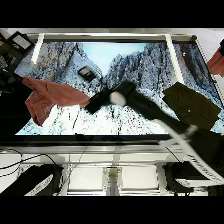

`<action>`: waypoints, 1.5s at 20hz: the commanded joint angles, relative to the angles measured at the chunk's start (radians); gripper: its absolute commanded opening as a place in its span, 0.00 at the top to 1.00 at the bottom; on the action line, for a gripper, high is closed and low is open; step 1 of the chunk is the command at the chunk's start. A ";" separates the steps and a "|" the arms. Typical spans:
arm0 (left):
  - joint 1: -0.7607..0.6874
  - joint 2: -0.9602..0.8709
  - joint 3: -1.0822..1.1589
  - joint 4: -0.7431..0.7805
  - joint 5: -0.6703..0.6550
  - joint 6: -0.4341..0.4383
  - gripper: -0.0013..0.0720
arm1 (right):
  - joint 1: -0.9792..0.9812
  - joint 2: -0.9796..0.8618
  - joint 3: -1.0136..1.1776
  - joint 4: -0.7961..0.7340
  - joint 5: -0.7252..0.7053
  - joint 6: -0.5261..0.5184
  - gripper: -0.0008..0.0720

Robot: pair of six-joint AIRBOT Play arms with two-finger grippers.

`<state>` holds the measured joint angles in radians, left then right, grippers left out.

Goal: Fold the clothes and pants, and hang the long-sleeved shirts on hangers.

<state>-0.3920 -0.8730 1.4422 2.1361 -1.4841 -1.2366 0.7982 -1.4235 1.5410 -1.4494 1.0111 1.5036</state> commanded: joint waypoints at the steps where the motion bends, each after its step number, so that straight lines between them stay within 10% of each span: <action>1: 0.013 0.015 0.003 -0.129 -0.005 -0.040 0.96 | -0.113 0.200 0.001 -0.043 0.192 -0.132 0.99; 7: 0.013 0.064 0.105 -0.717 -0.006 -0.088 0.96 | -0.156 0.450 0.076 0.000 0.481 -0.211 0.99; 16: 0.104 -0.074 0.155 -0.753 -0.352 -0.228 0.96 | -0.156 0.461 0.246 -0.004 0.756 -0.076 0.99; 30: 0.115 -0.339 0.140 -0.463 0.263 -0.176 0.96 | -0.451 0.090 0.245 -0.126 0.277 -0.323 0.99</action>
<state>-0.2779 -1.1942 1.5909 1.6150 -1.3983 -1.4261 0.4114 -1.2671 1.7855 -1.5566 1.4273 1.2697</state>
